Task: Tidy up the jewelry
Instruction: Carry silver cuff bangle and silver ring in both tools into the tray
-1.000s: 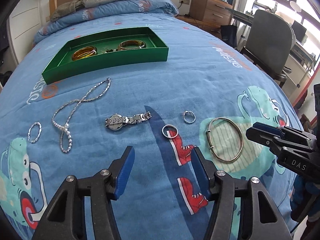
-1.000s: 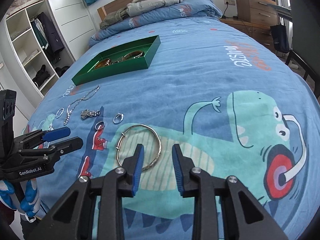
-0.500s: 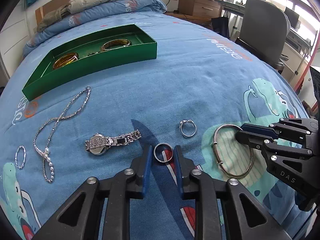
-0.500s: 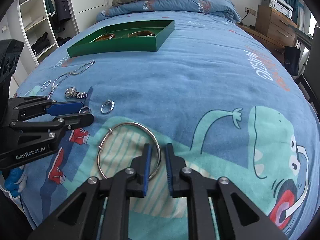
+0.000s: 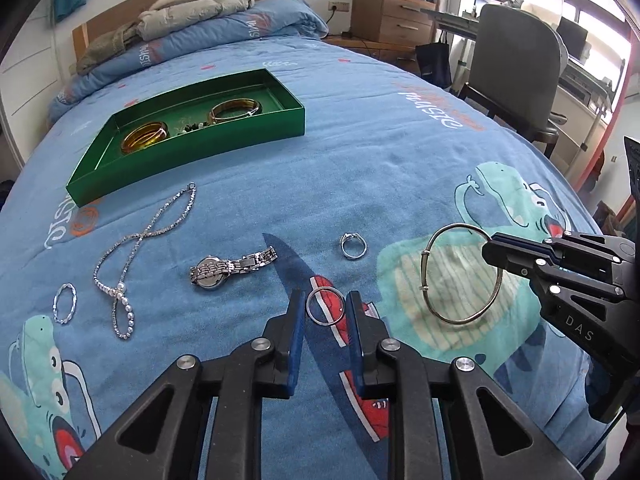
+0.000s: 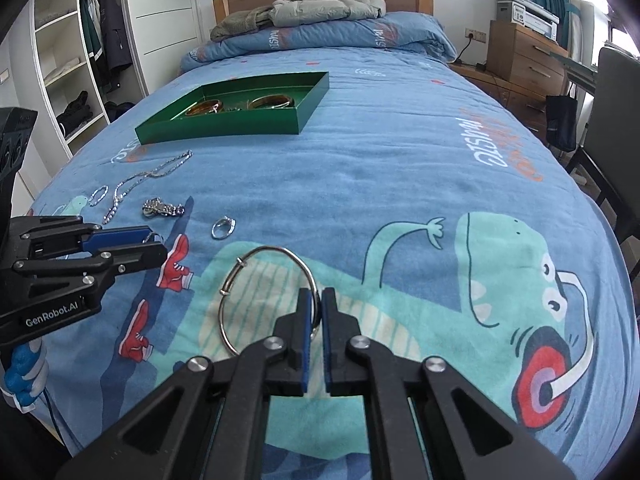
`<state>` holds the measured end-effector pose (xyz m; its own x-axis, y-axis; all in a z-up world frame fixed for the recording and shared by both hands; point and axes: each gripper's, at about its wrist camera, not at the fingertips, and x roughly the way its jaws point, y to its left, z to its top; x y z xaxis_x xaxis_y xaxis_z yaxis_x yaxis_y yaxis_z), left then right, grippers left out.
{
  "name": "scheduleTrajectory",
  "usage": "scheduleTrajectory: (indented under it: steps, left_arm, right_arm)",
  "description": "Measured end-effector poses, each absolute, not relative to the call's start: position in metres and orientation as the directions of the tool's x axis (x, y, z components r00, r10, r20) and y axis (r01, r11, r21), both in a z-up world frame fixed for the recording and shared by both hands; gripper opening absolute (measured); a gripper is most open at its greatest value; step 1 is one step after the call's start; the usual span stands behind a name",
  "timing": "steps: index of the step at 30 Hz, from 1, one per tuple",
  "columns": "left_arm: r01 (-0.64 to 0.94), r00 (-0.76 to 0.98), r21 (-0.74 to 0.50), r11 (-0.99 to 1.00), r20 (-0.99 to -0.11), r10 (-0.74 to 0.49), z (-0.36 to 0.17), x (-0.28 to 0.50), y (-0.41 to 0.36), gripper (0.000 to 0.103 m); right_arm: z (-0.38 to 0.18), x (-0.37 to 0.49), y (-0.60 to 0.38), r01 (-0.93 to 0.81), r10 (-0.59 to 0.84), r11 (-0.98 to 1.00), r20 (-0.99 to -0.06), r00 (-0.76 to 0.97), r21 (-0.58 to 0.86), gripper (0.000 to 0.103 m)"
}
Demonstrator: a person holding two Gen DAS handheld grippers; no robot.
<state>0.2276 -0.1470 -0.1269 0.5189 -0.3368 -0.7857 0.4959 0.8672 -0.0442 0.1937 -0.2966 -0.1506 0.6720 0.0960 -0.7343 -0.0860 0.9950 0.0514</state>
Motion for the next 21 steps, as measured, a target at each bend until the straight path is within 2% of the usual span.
scheduleTrajectory:
  steps: [11,21]
  left_arm:
    - [0.465,0.579,-0.071,0.883,-0.730,-0.363,-0.094,0.213,-0.113,0.020]
    - [0.394,0.623,-0.123,0.911,-0.693,-0.363,-0.079,0.244,-0.058,0.020]
  right_arm:
    - [-0.104,0.171,-0.282,-0.069,0.025,0.997,-0.669,0.743,-0.040,0.004]
    - [-0.071,0.186,-0.270,-0.053,0.023,0.998,-0.612,0.790,-0.031,0.004]
